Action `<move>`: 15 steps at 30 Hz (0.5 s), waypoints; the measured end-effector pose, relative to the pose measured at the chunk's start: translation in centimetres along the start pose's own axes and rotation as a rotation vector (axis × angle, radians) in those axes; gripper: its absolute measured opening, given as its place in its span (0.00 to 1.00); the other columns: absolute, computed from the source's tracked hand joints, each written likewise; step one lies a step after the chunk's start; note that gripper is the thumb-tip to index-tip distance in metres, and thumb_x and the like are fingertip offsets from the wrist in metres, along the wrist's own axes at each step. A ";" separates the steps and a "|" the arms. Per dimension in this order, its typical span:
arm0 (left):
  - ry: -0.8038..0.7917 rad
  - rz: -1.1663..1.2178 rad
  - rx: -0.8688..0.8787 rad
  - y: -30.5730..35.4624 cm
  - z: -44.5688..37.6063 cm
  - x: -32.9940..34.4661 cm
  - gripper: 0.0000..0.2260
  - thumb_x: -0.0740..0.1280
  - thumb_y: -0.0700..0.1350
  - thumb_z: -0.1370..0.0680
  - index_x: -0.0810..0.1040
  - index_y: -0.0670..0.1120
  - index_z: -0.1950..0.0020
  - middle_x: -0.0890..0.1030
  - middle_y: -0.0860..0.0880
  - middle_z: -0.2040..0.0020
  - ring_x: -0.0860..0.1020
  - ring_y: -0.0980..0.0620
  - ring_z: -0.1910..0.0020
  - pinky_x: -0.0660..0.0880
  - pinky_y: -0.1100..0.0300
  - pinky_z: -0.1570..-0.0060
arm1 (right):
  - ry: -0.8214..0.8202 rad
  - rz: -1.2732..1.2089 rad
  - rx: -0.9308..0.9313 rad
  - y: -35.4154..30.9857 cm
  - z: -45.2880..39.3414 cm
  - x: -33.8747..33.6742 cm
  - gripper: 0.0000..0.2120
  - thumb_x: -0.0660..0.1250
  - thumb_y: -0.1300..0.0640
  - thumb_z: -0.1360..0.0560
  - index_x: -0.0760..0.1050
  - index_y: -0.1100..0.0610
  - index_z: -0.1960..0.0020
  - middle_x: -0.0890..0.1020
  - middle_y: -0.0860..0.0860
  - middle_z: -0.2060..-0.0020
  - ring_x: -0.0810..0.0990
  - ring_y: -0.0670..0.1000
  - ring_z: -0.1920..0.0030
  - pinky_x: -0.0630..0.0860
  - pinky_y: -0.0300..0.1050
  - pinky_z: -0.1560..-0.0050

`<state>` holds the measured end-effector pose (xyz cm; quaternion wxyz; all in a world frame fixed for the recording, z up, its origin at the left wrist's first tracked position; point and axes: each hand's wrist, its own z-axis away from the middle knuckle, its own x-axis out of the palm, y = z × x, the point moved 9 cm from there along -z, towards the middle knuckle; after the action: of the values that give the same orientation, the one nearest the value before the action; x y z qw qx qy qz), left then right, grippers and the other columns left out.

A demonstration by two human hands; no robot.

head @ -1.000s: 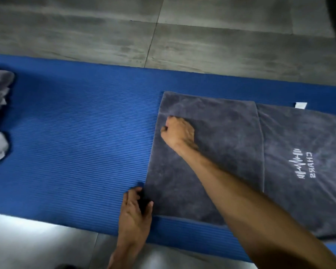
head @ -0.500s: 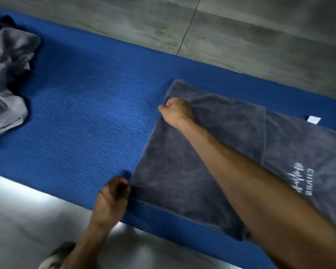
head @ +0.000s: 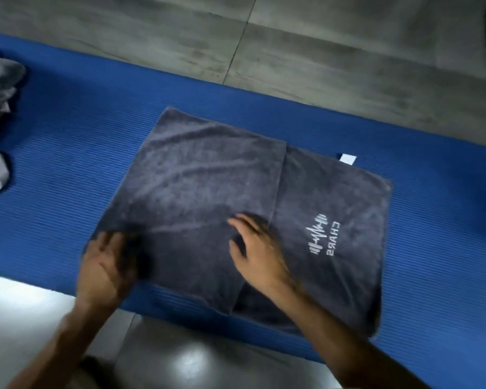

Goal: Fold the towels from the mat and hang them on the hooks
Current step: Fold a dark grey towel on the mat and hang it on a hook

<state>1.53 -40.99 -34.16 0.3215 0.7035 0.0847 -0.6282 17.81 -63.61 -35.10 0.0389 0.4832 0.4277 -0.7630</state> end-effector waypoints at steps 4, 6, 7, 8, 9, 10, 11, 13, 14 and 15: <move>-0.120 0.077 0.398 12.0 4.7 6.5 0.11 0.59 0.46 0.28 0.72 0.50 0.47 0.77 0.45 0.50 0.75 0.43 0.56 0.74 0.50 0.54 | 0.068 0.281 0.083 8.6 12.3 0.5 0.23 0.56 0.49 0.22 0.70 0.52 0.29 0.66 0.52 0.25 0.64 0.55 0.27 0.64 0.54 0.29; -0.179 0.037 0.471 14.7 6.5 8.9 0.11 0.57 0.45 0.30 0.71 0.51 0.49 0.75 0.48 0.51 0.72 0.45 0.57 0.78 0.51 0.58 | 0.039 0.367 0.063 11.0 17.5 0.9 0.22 0.51 0.47 0.18 0.67 0.51 0.27 0.64 0.51 0.24 0.63 0.55 0.26 0.61 0.54 0.29; -0.189 0.029 0.469 15.5 6.8 9.5 0.12 0.57 0.45 0.31 0.71 0.51 0.50 0.75 0.48 0.52 0.72 0.45 0.57 0.78 0.50 0.59 | 0.034 0.401 0.054 11.9 19.6 1.0 0.22 0.50 0.47 0.18 0.66 0.49 0.26 0.65 0.51 0.25 0.63 0.55 0.26 0.60 0.54 0.29; -0.184 0.029 0.455 15.9 6.8 9.6 0.11 0.57 0.44 0.32 0.72 0.50 0.51 0.76 0.47 0.53 0.72 0.45 0.58 0.78 0.50 0.60 | 0.040 0.425 0.040 12.4 21.1 0.8 0.22 0.51 0.47 0.18 0.66 0.49 0.26 0.66 0.50 0.25 0.63 0.54 0.26 0.61 0.53 0.30; -0.173 0.030 0.445 16.4 6.7 9.6 0.10 0.57 0.44 0.32 0.73 0.49 0.53 0.76 0.47 0.55 0.72 0.45 0.59 0.78 0.49 0.61 | 0.061 0.437 0.027 12.7 22.0 0.3 0.21 0.51 0.48 0.18 0.68 0.49 0.28 0.68 0.50 0.26 0.66 0.54 0.27 0.62 0.53 0.31; -0.171 0.027 0.436 16.8 6.7 9.4 0.08 0.58 0.45 0.31 0.75 0.48 0.56 0.76 0.47 0.55 0.72 0.45 0.59 0.77 0.49 0.61 | 0.104 0.423 0.018 12.7 22.4 -0.6 0.20 0.51 0.47 0.18 0.72 0.49 0.31 0.71 0.49 0.29 0.70 0.54 0.30 0.65 0.52 0.34; -0.169 0.015 0.440 17.2 6.8 9.3 0.07 0.60 0.47 0.30 0.75 0.48 0.57 0.75 0.48 0.55 0.72 0.45 0.60 0.76 0.49 0.62 | 0.154 0.385 0.034 12.7 22.1 -1.8 0.20 0.51 0.47 0.18 0.77 0.50 0.37 0.75 0.49 0.33 0.76 0.55 0.36 0.69 0.52 0.38; -0.193 -0.022 0.470 18.1 7.0 9.3 0.08 0.61 0.52 0.29 0.75 0.49 0.57 0.74 0.49 0.53 0.72 0.45 0.58 0.75 0.50 0.62 | 0.254 0.329 0.104 12.6 20.1 -4.9 0.22 0.50 0.45 0.18 0.81 0.52 0.46 0.80 0.49 0.40 0.81 0.57 0.47 0.76 0.53 0.47; -0.221 -0.041 0.466 18.3 7.1 9.4 0.10 0.61 0.54 0.30 0.74 0.51 0.55 0.73 0.50 0.52 0.72 0.46 0.57 0.75 0.50 0.62 | 0.280 0.329 0.152 12.9 18.4 -6.2 0.22 0.50 0.45 0.18 0.81 0.52 0.47 0.81 0.50 0.41 0.82 0.57 0.48 0.77 0.54 0.48; -0.244 -0.062 0.447 18.3 7.0 9.6 0.12 0.61 0.57 0.31 0.73 0.52 0.53 0.73 0.50 0.51 0.72 0.47 0.56 0.75 0.50 0.62 | 0.300 0.329 0.199 13.4 16.6 -7.4 0.21 0.51 0.45 0.19 0.80 0.52 0.46 0.80 0.50 0.40 0.81 0.57 0.46 0.77 0.54 0.47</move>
<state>7.20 -61.93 -36.88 0.1466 0.6730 -0.0742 -0.7212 16.41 -86.11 -34.82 0.0510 0.6558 0.2667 -0.7044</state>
